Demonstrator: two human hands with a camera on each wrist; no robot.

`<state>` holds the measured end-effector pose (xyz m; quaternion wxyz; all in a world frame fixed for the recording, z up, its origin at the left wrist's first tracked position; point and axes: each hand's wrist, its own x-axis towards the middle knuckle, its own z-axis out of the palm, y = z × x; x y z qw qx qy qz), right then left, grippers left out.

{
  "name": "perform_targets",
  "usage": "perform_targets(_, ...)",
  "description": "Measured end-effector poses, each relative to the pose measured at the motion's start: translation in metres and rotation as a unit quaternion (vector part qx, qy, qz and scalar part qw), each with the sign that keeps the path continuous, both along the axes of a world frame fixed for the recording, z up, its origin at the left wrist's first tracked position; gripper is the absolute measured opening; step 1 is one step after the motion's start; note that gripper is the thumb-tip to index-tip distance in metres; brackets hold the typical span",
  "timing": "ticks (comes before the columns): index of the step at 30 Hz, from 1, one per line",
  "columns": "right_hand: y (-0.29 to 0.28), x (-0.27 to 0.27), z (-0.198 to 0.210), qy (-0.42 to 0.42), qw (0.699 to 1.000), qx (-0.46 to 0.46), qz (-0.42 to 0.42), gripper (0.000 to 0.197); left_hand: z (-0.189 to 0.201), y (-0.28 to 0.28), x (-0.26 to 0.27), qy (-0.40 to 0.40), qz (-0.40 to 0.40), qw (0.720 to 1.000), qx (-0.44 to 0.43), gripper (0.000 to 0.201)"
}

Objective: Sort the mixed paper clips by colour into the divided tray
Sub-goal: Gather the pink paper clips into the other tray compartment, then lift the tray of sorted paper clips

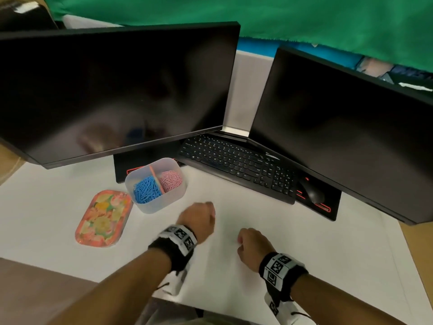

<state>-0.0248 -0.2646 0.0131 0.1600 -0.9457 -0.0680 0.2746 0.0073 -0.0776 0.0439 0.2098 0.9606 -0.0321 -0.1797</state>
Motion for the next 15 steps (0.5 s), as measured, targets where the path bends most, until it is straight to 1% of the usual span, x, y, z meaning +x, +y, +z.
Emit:
perform_targets(2, 0.004, 0.006, 0.004, -0.008, 1.000, 0.027, -0.013, 0.007, 0.013, 0.025, 0.020, -0.051, 0.065, 0.996, -0.023, 0.015)
perform_targets(4, 0.009, 0.013, 0.009, -0.014, 0.998, 0.051, -0.019, 0.006, 0.022, 0.053, 0.040, -0.083, 0.126, 0.989, 0.003, 0.016)
perform_targets(6, 0.017, 0.024, 0.016, -0.026, 0.996, 0.084, -0.021, 0.006, 0.025, 0.078, 0.058, -0.088, 0.157, 0.981, 0.066, 0.018)
perform_targets(8, 0.031, 0.038, 0.026, -0.034, 0.991, 0.123, -0.029, 0.007, 0.026, 0.091, 0.067, -0.064, 0.161, 0.980, 0.093, 0.018)
perform_targets(11, 0.061, 0.063, 0.041, -0.049, 0.986, 0.157, -0.031, 0.011, 0.024, 0.100, 0.063, -0.048, 0.165, 0.984, 0.054, 0.021)
perform_targets(13, 0.085, 0.082, 0.051, -0.070, 0.981, 0.180, -0.029, 0.014, 0.024, 0.108, 0.053, -0.082, 0.198, 0.977, 0.008, 0.019)
perform_targets(15, 0.109, 0.099, 0.059, -0.090, 0.976, 0.196, -0.022, 0.014, 0.025, 0.120, 0.038, -0.129, 0.260, 0.956, -0.047, 0.013)
